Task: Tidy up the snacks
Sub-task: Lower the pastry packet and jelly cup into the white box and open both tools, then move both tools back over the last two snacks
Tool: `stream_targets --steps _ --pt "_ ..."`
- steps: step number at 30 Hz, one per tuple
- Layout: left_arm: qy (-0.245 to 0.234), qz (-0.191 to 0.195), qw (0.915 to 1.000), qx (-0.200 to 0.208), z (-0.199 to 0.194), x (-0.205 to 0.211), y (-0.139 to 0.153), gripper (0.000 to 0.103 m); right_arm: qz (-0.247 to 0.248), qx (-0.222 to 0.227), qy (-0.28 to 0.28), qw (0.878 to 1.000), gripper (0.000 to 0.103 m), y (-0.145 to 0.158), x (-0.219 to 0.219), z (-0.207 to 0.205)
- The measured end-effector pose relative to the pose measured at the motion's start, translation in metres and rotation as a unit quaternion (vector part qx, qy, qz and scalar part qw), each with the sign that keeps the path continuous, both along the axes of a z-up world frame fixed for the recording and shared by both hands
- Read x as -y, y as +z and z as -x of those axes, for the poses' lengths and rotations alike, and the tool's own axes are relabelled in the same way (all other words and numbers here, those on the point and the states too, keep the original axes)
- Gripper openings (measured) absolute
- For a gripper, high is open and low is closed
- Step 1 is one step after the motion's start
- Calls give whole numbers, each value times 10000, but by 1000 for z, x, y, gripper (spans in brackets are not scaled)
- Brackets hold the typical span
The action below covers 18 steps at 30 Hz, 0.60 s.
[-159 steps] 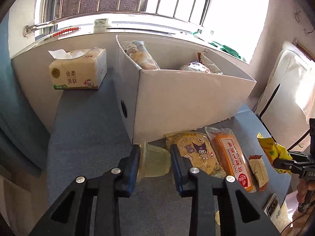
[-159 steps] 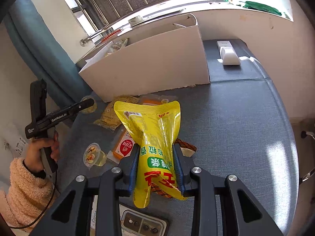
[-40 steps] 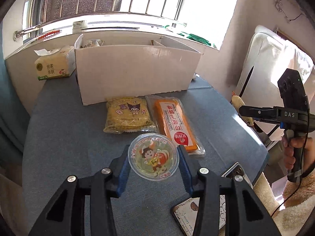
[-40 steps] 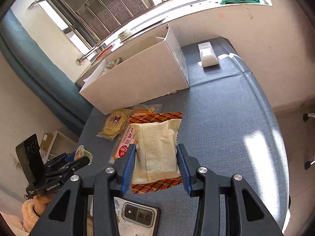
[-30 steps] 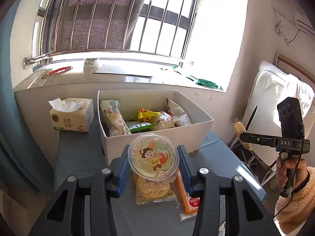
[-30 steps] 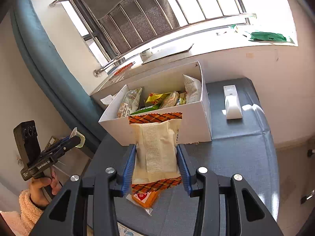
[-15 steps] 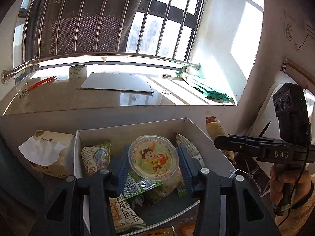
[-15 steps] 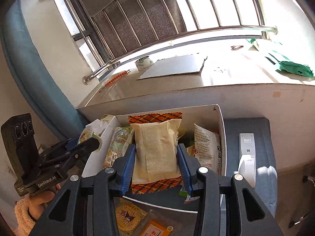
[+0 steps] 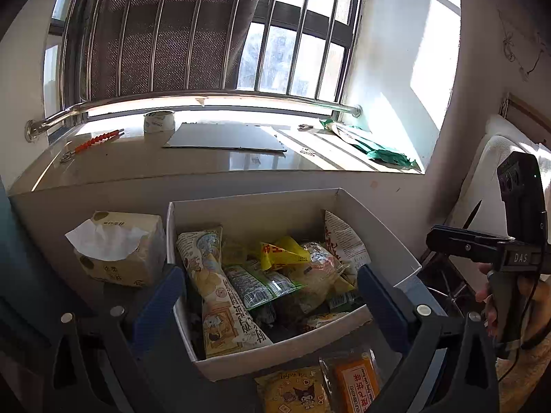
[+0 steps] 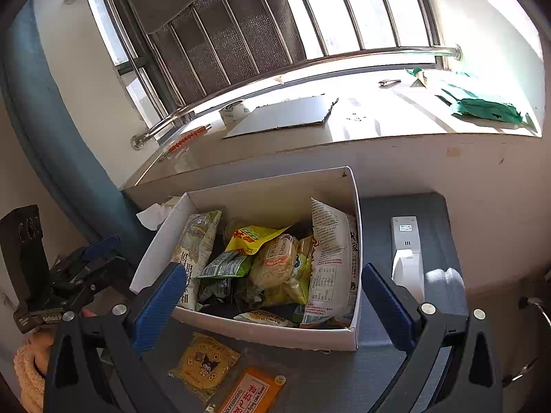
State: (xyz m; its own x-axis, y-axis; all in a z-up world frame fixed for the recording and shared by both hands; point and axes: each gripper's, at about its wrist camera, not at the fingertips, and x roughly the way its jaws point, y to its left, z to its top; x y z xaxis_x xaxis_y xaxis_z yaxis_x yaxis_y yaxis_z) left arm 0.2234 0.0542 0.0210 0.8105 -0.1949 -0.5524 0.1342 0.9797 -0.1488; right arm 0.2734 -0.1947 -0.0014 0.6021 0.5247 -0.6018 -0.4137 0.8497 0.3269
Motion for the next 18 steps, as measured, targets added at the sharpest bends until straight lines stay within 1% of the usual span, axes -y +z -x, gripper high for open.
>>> stream_targets --steps 5,8,10,13,16,18 --pt "-11 -35 9999 169 60 6 -3 103 78 1 124 9999 103 -14 8 53" --pt "-14 -9 9997 232 96 13 -13 103 132 -65 194 9997 103 -33 11 87" --pt "7 30 9999 135 116 17 -25 103 155 -92 155 9997 103 -48 14 108" --pt "185 98 9998 -52 143 20 -45 103 286 -419 30 9987 103 -78 16 131" --pt "300 337 9987 -245 163 21 -64 103 259 -797 -51 9965 103 -108 17 149" --pt "321 526 9975 -356 174 23 -76 103 404 -1029 -17 9939 103 -124 10 155"
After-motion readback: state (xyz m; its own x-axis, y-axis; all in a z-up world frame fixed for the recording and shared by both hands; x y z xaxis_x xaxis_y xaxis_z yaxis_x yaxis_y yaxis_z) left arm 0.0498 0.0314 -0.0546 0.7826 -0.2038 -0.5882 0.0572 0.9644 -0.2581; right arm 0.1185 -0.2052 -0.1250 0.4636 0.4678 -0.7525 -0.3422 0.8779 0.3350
